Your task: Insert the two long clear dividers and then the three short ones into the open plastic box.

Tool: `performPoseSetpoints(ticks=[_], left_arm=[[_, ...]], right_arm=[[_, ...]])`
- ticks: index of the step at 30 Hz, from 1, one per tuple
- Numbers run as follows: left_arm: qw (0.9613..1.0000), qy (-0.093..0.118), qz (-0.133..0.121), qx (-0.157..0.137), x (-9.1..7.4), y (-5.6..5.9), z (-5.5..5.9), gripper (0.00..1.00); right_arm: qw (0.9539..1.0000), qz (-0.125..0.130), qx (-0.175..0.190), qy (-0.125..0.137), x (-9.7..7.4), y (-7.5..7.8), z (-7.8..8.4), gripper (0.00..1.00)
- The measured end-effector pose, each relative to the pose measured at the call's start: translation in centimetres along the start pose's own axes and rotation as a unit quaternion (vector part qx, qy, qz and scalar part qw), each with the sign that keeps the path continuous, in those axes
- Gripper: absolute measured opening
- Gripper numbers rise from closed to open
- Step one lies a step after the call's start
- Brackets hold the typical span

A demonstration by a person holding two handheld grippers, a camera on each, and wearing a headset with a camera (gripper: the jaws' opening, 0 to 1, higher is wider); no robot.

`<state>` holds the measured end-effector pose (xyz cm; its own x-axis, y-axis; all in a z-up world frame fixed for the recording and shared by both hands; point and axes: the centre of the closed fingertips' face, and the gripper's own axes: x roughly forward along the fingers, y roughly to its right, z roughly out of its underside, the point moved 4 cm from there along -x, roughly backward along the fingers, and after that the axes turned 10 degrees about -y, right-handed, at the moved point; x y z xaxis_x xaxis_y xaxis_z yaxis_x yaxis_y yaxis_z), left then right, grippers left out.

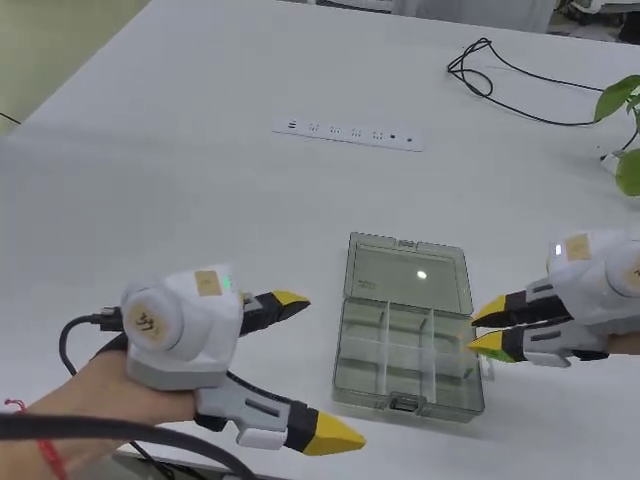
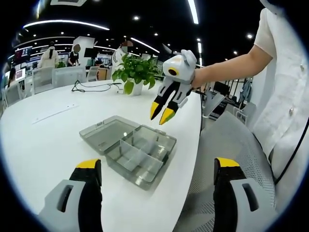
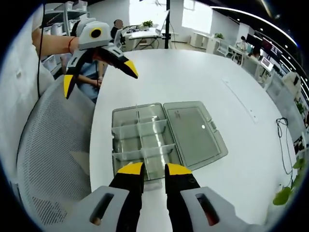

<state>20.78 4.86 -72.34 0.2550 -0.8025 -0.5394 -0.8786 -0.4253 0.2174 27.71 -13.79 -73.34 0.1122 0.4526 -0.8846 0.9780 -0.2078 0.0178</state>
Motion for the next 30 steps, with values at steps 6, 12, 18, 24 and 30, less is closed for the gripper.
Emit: performPoseSetpoints(ticks=[6, 12, 18, 24, 30], left_arm=[[1.0, 0.0, -0.001, 0.002, -0.1, -0.1, 0.0, 1.0], [1.0, -0.003, 0.0, 0.004, -0.3, -0.2, 0.3, 1.0], [0.9999, -0.014, 0.0, 0.005, -0.5, -0.3, 0.8, 1.0], [0.9997, -0.02, -0.004, 0.013, -0.7, -0.5, 0.9, 1.0], [0.9997, -0.019, -0.01, 0.011, -1.0, -0.9, 1.1, 1.0]], right_arm=[[0.9997, 0.013, 0.015, 0.012, -1.4, -0.9, 0.5, 0.25], [0.998, 0.031, 0.047, 0.03, -2.6, -1.2, 1.8, 0.33], [0.9951, 0.044, 0.075, 0.047, -3.5, -1.3, 3.1, 0.44], [0.9926, 0.053, 0.093, 0.058, -3.8, -1.8, 4.5, 0.56], [0.9881, 0.065, 0.116, 0.077, -4.3, -2.1, 5.5, 0.68]])
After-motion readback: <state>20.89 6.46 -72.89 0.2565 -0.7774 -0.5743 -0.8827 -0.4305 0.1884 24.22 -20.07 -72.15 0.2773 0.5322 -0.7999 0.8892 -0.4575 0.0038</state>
